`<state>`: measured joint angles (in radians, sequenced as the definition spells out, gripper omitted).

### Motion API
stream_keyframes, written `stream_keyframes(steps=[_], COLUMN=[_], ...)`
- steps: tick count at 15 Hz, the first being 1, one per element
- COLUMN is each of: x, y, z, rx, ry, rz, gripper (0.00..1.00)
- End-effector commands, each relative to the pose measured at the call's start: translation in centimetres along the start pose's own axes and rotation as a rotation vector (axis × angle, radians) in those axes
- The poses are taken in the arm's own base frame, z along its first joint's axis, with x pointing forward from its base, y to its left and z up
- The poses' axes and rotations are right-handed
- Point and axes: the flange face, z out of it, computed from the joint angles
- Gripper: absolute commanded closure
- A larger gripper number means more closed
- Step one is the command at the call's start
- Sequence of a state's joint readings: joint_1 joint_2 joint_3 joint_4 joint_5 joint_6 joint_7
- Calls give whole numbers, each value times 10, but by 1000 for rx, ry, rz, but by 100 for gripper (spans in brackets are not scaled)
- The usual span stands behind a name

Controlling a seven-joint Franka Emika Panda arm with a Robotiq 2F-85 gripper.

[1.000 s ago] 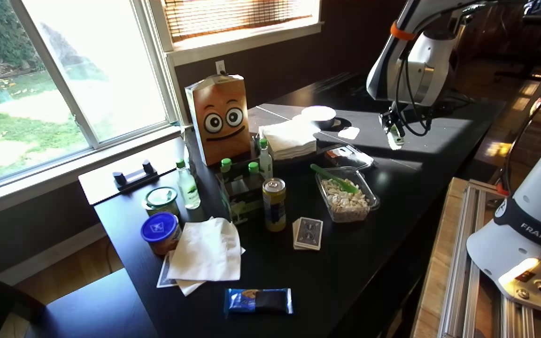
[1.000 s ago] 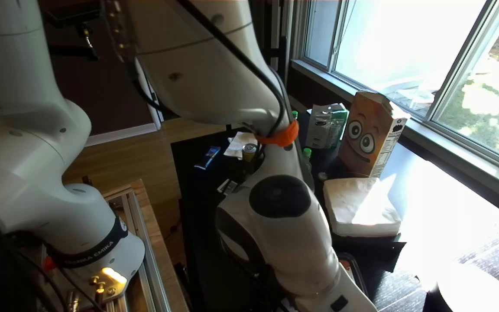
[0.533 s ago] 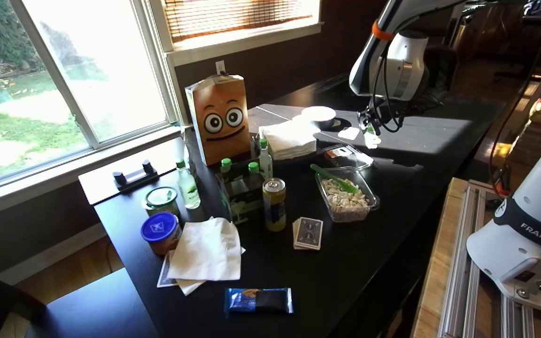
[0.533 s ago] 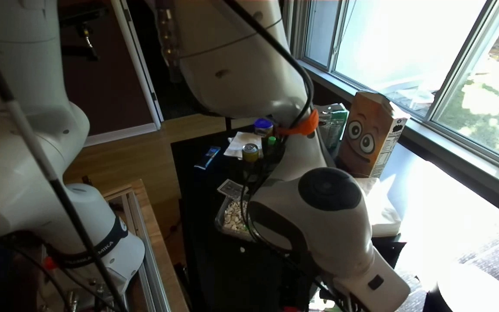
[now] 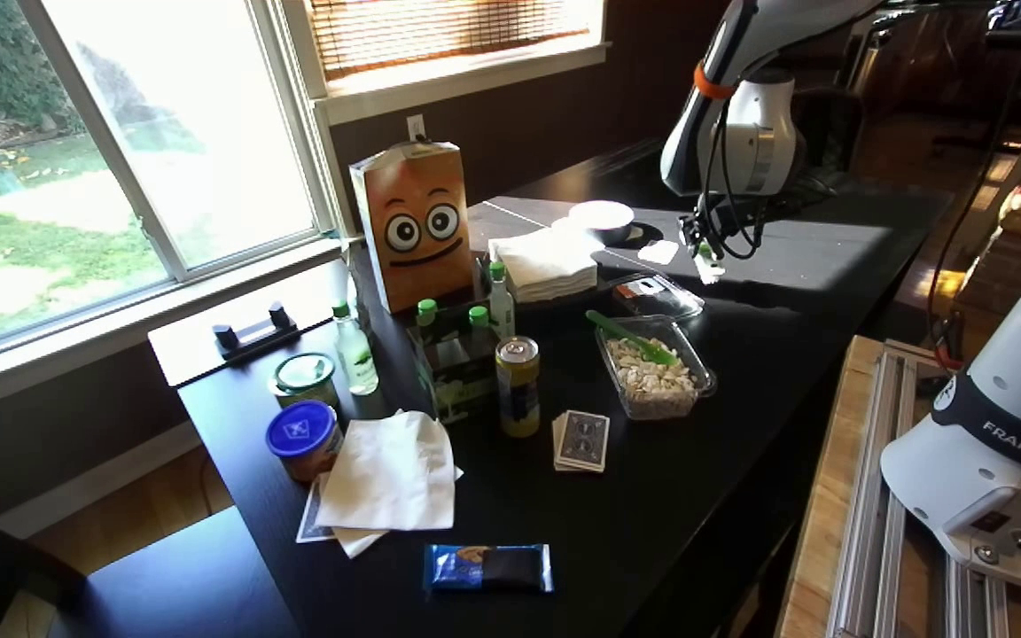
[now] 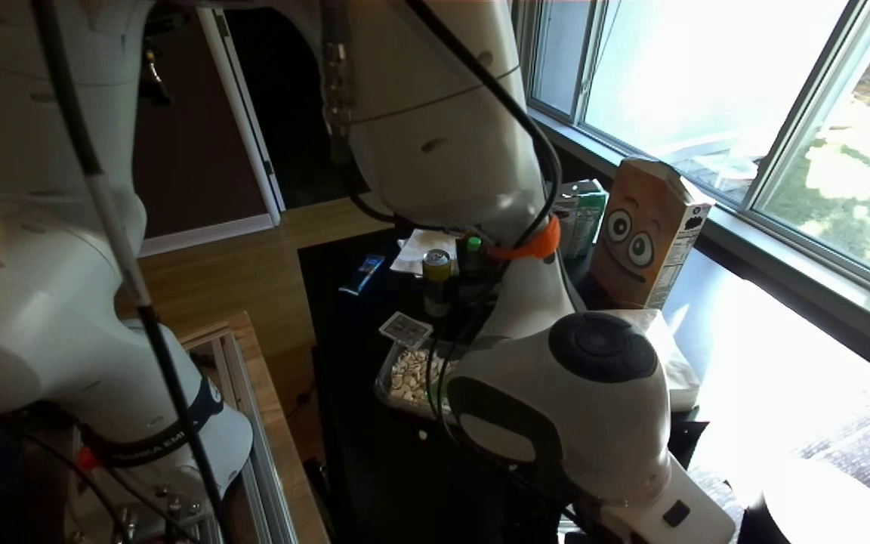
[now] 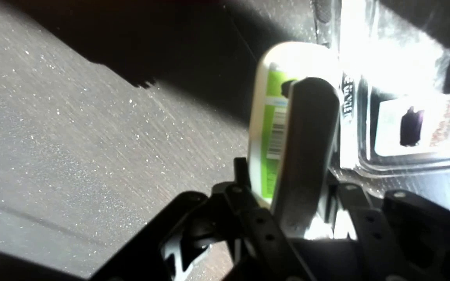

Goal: Use the brush to scrub the surface, then move the brush to the right

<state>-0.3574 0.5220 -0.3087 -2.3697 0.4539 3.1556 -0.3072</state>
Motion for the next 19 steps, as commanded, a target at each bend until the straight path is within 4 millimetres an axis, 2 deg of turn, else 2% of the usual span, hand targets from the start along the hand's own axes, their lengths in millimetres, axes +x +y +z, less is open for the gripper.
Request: stream_keyframes(steps=[1, 2, 3, 4, 7, 9, 12, 14, 17, 18, 19], x=[4, 4, 5, 6, 10, 13, 0, -13, -40, -19, -28], y=[-6, -7, -6, -7, -10, -15, -38, -57, -86, -76, -86], z=[13, 15, 16, 16, 9, 0, -22, -37, -70, -49, -56], rx=[-36, -43, -53, -58, -55, -59, -64, -91, -72, -83, -78], ry=[-63, -76, -86, -94, -83, -16, 119, 243, 400, 338, 372], rz=[-79, -89, -92, -94, -70, -17, -17, -39, -43, -61, -66], gripper=[84, 84, 34, 34, 12, 1, 0, 0, 0, 0, 0])
